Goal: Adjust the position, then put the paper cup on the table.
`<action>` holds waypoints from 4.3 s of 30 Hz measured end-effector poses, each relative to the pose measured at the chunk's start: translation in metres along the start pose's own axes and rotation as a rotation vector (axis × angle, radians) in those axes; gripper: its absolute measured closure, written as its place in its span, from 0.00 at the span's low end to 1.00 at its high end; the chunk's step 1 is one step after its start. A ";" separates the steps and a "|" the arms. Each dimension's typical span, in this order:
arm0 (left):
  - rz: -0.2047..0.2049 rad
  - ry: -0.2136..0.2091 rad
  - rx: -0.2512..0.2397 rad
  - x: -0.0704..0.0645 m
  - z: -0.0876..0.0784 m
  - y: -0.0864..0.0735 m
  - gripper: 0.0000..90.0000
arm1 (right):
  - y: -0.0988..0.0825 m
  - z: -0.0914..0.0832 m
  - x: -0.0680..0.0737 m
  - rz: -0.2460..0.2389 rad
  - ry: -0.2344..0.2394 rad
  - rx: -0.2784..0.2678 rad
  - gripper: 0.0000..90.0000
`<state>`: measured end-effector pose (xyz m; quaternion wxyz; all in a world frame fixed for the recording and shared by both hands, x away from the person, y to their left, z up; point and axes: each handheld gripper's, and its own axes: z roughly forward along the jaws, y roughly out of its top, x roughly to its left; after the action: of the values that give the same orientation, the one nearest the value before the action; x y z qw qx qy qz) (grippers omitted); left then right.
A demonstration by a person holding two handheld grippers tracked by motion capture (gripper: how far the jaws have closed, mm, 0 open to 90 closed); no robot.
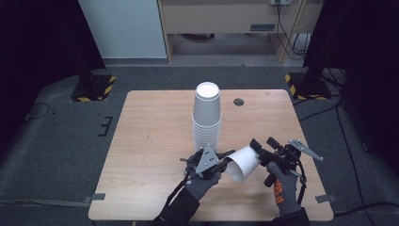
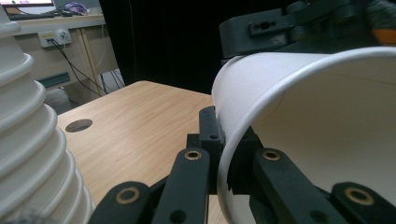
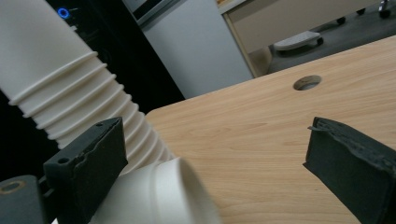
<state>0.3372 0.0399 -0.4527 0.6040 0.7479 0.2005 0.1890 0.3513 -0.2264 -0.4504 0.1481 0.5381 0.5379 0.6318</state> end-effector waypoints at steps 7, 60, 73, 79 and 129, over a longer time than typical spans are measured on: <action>-0.007 -0.016 0.020 0.003 -0.008 0.001 0.96 | 0.003 -0.002 -0.008 -0.035 -0.041 -0.005 0.08; -0.102 0.087 0.109 0.045 -0.128 -0.035 0.96 | 0.000 -0.003 -0.040 -0.388 -0.272 0.192 0.10; -0.136 0.169 0.115 0.056 -0.161 -0.044 0.96 | -0.002 -0.002 -0.044 -0.396 -0.292 0.217 0.10; -0.166 0.244 0.109 0.069 -0.175 -0.046 0.96 | -0.003 -0.001 -0.045 -0.401 -0.295 0.222 0.10; -0.359 0.528 0.414 0.151 -0.213 -0.036 0.96 | -0.007 0.002 -0.051 -0.429 -0.327 0.292 0.10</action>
<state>0.3510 0.3027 -0.4397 0.3910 0.7327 0.5110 0.2218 0.3697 -0.2615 -0.4829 0.2839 0.5222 0.6934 0.4073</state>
